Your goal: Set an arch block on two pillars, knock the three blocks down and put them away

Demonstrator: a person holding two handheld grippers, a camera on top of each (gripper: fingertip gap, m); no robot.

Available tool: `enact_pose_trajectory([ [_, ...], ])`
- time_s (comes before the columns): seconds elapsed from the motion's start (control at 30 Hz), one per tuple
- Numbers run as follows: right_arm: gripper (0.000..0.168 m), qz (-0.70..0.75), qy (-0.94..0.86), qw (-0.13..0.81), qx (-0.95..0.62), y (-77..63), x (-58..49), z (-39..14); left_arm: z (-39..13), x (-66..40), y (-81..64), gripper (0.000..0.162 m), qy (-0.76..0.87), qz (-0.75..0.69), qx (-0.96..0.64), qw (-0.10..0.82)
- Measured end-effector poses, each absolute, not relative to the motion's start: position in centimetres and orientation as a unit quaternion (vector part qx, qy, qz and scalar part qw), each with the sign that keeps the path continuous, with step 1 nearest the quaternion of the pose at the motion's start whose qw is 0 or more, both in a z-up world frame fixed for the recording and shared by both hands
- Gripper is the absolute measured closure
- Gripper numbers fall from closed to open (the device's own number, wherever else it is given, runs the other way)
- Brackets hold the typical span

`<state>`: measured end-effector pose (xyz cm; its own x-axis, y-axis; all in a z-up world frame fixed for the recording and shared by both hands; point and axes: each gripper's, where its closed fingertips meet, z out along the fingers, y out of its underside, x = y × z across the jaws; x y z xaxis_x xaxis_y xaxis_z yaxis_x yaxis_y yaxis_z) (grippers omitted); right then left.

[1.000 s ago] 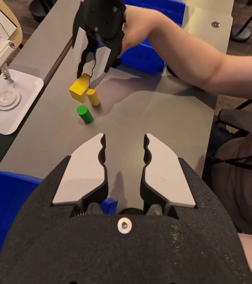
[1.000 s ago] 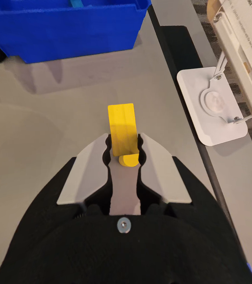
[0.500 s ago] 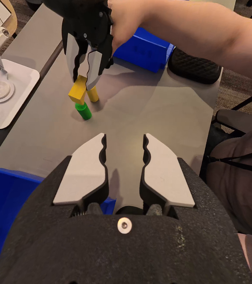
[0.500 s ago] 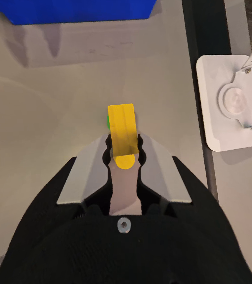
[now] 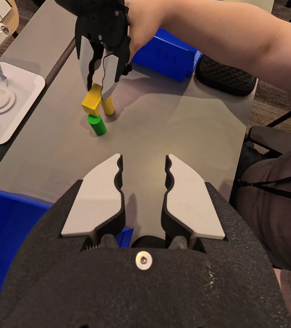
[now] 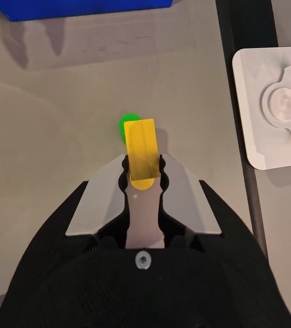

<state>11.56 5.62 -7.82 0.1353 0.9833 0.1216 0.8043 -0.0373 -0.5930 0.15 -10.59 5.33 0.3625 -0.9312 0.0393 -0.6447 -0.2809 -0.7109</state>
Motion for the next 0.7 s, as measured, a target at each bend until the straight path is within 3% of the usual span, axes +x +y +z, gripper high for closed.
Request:
enact_pose_trajectory([
  [0.1,0.119,0.169,-0.629,0.29,-0.701,5.7,11.3,-7.4,5.4,-0.2,-10.4,0.116,0.511,-0.231,-0.767,0.31],
  [0.43,0.119,0.219,-0.565,0.46,-0.649,2.7,12.4,2.4,7.3,-4.4,-8.4,0.111,0.438,-0.258,-0.781,0.363],
  [0.6,0.12,0.202,-0.427,0.492,-0.731,3.3,15.1,3.2,9.7,-3.9,-8.1,0.107,0.433,-0.298,-0.745,0.411],
  [0.63,0.127,0.199,-0.395,0.489,-0.752,3.8,15.7,2.8,10.5,-3.8,-8.0,0.106,0.432,-0.301,-0.733,0.43],
  [0.7,0.167,0.183,-0.364,0.469,-0.783,5.1,16.8,1.5,12.4,-3.9,-7.9,0.096,0.424,-0.303,-0.707,0.477],
])
